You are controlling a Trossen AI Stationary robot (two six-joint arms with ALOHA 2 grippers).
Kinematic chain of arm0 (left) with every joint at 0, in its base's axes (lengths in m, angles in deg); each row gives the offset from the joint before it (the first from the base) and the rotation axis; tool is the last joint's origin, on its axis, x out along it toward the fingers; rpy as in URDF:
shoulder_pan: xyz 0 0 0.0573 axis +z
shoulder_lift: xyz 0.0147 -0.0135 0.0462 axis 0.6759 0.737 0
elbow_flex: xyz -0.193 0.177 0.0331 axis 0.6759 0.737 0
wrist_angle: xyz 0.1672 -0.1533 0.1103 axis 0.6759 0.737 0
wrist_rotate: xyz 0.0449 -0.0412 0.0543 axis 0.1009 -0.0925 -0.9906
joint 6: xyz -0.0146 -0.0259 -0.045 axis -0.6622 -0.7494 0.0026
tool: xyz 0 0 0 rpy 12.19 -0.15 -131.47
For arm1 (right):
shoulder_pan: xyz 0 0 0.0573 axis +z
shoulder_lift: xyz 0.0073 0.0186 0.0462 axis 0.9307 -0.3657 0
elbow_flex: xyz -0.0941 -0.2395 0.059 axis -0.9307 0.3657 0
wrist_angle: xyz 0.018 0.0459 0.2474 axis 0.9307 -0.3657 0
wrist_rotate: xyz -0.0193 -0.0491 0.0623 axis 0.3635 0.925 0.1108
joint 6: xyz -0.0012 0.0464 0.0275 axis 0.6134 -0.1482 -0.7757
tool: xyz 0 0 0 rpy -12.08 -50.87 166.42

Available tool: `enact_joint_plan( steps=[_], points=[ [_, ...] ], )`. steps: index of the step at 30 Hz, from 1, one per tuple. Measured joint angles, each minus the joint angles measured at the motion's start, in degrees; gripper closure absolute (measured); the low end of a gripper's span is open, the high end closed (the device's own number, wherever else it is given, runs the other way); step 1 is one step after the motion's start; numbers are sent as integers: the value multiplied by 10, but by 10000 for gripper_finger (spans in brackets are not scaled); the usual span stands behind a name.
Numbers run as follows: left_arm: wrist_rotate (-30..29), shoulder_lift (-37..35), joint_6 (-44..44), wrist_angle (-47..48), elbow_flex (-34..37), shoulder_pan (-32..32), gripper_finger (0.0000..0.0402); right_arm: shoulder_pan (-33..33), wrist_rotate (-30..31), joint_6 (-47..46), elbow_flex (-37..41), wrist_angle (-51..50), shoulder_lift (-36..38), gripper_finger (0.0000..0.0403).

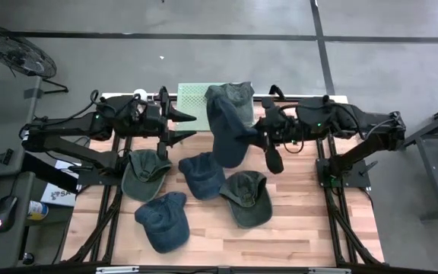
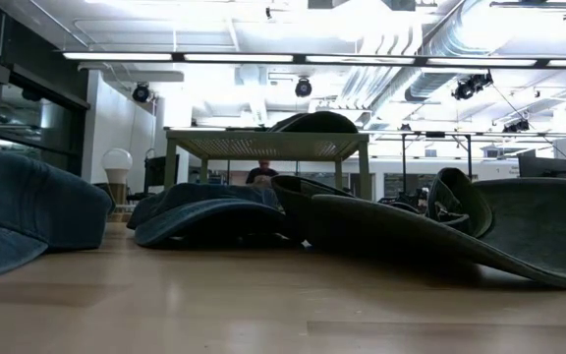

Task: Pick & Place hat
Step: Put the right blue cap on the shelf

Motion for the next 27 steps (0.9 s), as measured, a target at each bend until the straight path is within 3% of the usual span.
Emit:
enact_joint_plan(
  steps=[9,17,22,27],
  points=[
    [-78,55,-63,-139,0,0,204,-17,6,10,0,-22,-9,395],
    [-166,67,-61,-182,0,0,115,-17,20,10,6,-37,-10,395],
    [-167,67,-42,-205,0,0,68,-18,26,10,32,-28,-10,395],
    [-172,79,-44,-203,0,0,56,-29,30,11,64,6,-11,395]
  ],
)
